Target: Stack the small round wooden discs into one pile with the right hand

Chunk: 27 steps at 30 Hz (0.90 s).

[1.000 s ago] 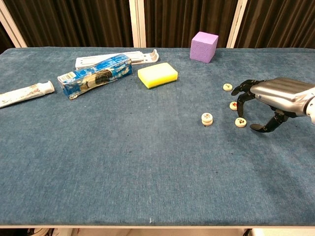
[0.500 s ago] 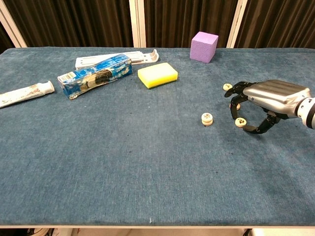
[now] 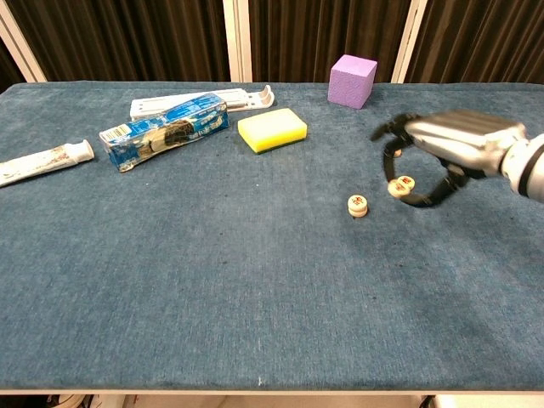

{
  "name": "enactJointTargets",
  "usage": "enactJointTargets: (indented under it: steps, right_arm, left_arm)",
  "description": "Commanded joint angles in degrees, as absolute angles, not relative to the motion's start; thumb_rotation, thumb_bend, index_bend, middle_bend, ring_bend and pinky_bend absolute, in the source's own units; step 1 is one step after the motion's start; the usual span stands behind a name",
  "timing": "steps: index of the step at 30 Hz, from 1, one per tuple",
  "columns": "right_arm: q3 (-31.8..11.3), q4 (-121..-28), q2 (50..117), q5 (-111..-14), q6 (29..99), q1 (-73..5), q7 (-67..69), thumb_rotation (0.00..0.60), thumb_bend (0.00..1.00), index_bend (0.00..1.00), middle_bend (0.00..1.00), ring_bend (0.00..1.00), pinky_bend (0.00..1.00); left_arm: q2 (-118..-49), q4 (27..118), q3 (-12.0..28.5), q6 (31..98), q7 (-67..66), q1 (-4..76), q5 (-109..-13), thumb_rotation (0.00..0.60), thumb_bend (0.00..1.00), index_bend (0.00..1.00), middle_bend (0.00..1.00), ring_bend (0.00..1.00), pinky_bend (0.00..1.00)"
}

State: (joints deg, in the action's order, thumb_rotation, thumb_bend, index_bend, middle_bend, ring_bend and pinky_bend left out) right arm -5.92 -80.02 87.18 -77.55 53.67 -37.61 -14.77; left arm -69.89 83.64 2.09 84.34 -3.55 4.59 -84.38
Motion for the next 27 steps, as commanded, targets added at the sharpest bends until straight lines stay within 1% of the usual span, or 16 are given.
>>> enactJointTargets:
  steps: [1,7,27]
  right_arm:
    - [-7.15,-81.20,87.61,-75.71,51.28,-39.60,-17.10,0.600,0.51,0.58,0.16,0.11,0.18]
    - [-7.50,-80.35,89.80,-72.60,48.76,-41.41,-19.97,0.600,0.51,0.57,0.16,0.11,0.18]
    - [-6.64,-80.53,89.87,-70.90,49.10,-42.19,-20.83,0.600,0.51,0.54,0.16,0.11,0.18]
  left_arm:
    - [-69.91,83.66,2.08,84.28,-3.60,4.60,-84.32,0.600,0.08,0.19,0.18,0.11,0.01]
    - [-70.03,83.42,2.13,83.93,-3.41,4.57,-83.83,0.600,0.08,0.19,0.18,0.11,0.01]
    - [-70.28,82.91,2.17,83.27,-3.22,4.98,-83.70,0.600,0.08,0.19,0.18,0.11,0.01]
